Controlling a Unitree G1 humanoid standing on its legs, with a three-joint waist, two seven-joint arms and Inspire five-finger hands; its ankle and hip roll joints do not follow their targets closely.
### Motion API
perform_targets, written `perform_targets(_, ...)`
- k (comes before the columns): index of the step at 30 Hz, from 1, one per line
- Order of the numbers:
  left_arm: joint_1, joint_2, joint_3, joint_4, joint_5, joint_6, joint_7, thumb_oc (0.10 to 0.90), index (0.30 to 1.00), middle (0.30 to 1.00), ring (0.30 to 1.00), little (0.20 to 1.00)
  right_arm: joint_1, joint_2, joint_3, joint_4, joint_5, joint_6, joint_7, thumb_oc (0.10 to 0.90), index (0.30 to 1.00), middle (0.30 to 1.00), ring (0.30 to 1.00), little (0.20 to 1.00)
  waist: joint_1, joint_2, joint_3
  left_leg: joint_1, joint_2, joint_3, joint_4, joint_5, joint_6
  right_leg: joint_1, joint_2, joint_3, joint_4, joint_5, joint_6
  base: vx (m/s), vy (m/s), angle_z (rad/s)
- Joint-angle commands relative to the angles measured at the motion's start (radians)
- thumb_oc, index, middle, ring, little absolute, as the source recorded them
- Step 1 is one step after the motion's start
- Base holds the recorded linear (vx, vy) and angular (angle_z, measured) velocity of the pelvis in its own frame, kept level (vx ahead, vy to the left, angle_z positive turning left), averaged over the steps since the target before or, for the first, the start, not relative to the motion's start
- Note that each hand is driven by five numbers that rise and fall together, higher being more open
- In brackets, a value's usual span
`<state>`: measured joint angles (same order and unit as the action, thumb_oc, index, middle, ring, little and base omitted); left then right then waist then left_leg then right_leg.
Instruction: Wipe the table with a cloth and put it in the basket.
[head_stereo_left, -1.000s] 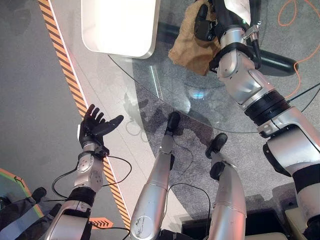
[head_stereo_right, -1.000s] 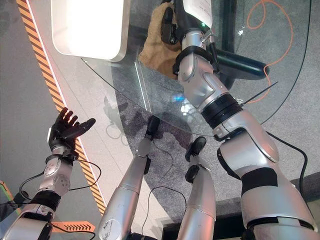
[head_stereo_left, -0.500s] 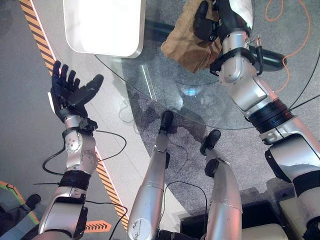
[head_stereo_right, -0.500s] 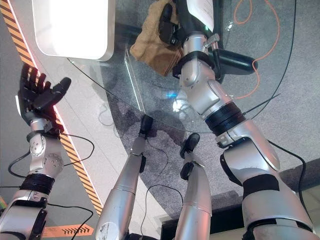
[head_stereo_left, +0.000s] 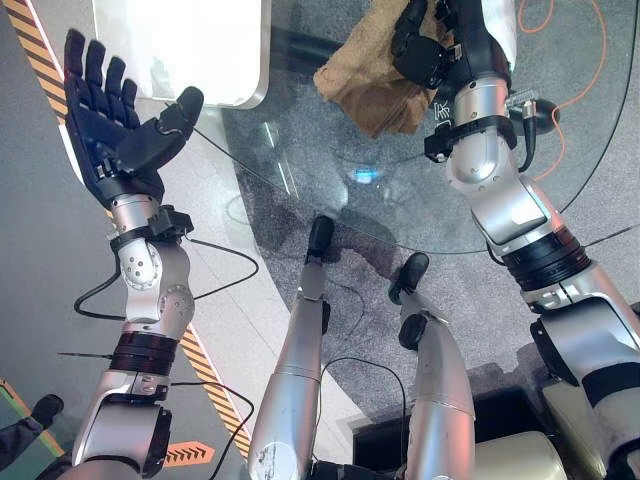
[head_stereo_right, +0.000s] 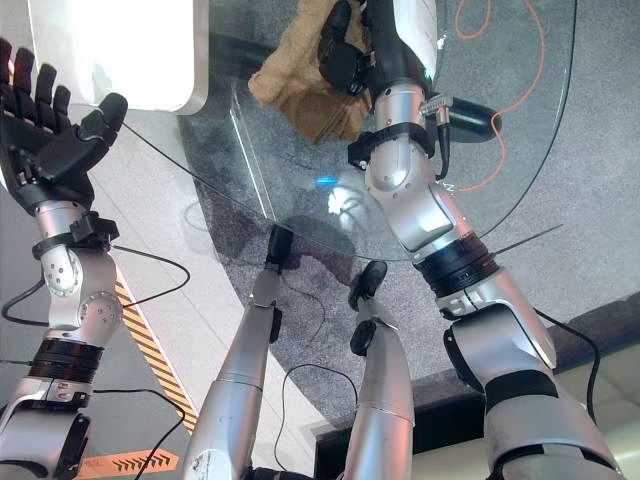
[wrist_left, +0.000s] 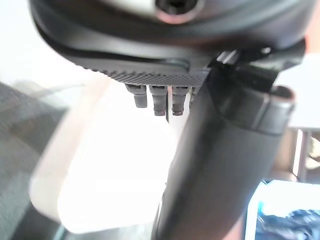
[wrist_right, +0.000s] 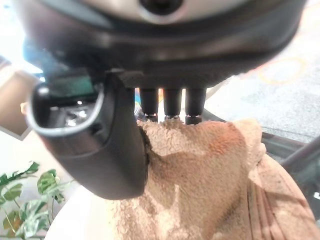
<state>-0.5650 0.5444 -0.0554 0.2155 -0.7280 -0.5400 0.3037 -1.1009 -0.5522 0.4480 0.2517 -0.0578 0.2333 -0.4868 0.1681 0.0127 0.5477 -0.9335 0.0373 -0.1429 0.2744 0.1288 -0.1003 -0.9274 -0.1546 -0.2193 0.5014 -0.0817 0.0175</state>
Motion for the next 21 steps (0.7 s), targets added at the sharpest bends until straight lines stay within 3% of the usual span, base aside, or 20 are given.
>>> perform_targets(1,-0.054,0.068,0.026,-0.159,0.092,-0.093,-0.034,0.8,0.9,0.9,0.9,0.9,-0.057,-0.019,-0.078,-0.218,-0.043,-0.147,-0.054,0.1,0.3,0.3,0.3,0.2,0.003,-0.017,-0.028,0.003,0.004,0.039,0.093,-0.071,0.06,0.079,-0.048,0.013,-0.124,0.109,0.072,0.0,0.0,0.0)
perform_targets(12,-0.15,0.057,-0.068,-0.209,0.113,-0.008,-0.107,0.8,0.9,0.9,0.9,0.9,-0.039,-0.021,-0.105,-0.31,-0.04,-0.208,-0.016,0.1,0.3,0.3,0.3,0.2,-0.035,-0.02,-0.028,0.018,0.003,0.057,0.086,-0.068,0.06,0.077,-0.045,0.034,-0.126,0.12,0.08,0.0,0.015,-0.01)
perform_targets(21,-0.221,0.031,-0.131,-0.175,0.143,0.076,-0.093,0.8,0.9,0.9,0.9,0.9,-0.043,-0.024,-0.112,-0.361,-0.031,-0.248,0.002,0.1,0.3,0.3,0.3,0.2,-0.065,-0.02,-0.028,0.027,0.005,0.072,0.083,-0.068,0.06,0.069,-0.044,0.053,-0.126,0.125,0.085,-0.01,0.032,-0.03)
